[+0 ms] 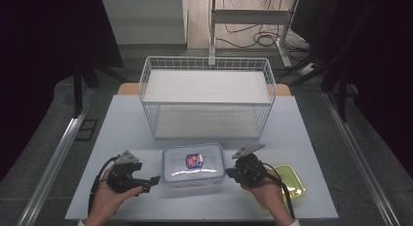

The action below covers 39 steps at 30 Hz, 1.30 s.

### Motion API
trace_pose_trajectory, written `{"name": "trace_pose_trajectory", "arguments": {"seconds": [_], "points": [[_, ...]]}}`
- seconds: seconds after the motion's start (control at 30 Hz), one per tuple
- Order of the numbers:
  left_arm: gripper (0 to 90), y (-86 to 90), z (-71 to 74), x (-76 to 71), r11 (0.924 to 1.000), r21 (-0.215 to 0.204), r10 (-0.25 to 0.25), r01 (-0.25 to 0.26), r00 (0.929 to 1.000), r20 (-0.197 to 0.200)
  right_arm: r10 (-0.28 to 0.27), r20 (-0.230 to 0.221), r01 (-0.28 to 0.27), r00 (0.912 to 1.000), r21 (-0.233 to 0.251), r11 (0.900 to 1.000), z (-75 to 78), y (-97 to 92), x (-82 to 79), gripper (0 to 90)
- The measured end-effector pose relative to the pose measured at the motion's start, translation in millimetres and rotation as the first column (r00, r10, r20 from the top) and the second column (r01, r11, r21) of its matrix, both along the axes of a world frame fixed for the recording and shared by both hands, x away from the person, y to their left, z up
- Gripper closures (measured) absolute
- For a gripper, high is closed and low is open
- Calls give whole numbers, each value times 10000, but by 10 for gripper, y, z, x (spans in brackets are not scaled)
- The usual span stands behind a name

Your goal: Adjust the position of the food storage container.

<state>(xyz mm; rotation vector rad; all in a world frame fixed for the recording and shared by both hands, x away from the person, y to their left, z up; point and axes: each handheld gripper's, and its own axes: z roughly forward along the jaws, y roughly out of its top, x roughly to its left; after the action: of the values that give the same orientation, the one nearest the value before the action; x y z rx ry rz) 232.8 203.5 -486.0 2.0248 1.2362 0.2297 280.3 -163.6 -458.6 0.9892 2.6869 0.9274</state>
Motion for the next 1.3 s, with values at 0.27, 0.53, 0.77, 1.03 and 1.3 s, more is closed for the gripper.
{"name": "trace_pose_trajectory", "arguments": {"seconds": [0.27, 0.53, 0.77, 1.03, 1.3], "points": [[142, 35, 7, 6, 9999, -131, 66, -66, 10000, 2, 440, -88, -435, 9990, 484, 9979, 33, 136, -76, 895], [142, 50, 4, 7, 9999, -143, 89, -89, 10000, -5, -148, 260, 145, 9996, 115, 9998, 37, 63, -22, 895], [142, 49, 0, 10, 9999, -133, 102, -103, 9999, -15, -329, 259, 341, 9991, -472, 9983, -94, 77, 31, 895], [142, 66, -2, 11, 9997, -172, 148, -148, 9999, -9, -102, 24, 102, 9999, -242, 9997, -98, 113, 1, 896], [141, 109, 11, 17, 9990, -348, 270, -268, 9996, 36, -41, 56, 43, 10000, -272, 9996, -124, 153, -20, 895]]}}
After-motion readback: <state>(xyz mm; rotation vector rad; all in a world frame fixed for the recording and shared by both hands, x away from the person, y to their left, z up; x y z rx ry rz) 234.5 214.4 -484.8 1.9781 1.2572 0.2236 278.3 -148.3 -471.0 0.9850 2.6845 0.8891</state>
